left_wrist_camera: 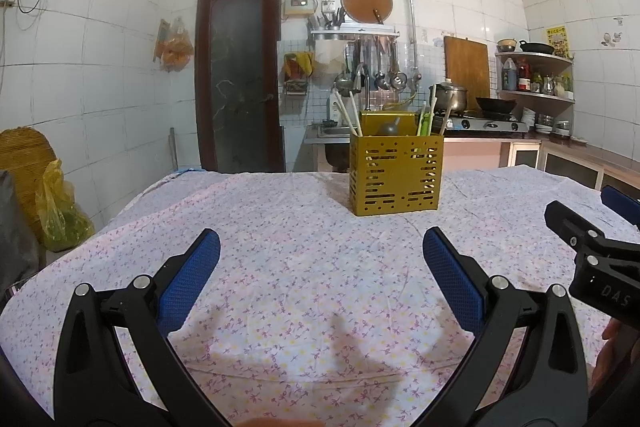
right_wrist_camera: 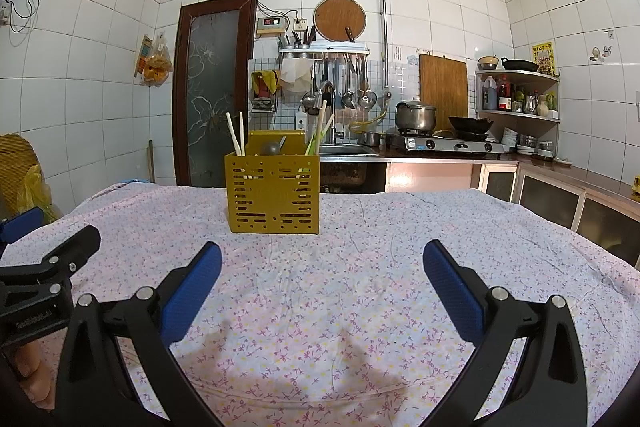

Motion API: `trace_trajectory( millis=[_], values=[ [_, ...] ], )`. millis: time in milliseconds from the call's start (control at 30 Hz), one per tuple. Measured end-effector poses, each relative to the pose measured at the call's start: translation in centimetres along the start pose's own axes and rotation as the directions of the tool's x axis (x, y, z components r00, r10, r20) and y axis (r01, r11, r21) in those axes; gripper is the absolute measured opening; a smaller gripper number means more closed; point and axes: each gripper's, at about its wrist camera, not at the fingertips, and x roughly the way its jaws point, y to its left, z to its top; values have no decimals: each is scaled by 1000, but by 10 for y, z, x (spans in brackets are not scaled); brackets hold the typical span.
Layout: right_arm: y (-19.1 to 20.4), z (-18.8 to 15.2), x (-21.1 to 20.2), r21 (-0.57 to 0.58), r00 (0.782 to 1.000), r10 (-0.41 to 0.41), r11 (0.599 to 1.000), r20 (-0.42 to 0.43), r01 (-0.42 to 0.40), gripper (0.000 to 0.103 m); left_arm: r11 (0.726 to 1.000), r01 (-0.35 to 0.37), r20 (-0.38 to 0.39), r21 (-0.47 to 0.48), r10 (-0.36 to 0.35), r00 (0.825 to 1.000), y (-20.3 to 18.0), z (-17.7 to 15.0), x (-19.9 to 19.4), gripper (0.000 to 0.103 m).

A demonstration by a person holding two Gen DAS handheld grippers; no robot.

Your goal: Organize utensils

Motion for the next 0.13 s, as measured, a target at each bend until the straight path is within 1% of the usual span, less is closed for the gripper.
trace_trajectory(
  millis=[133],
  values=[
    [0,1,0,1,1000,0,1000,2,0,98,1000,-6,9,4,6,1000,-1,0,-1,98]
  ],
)
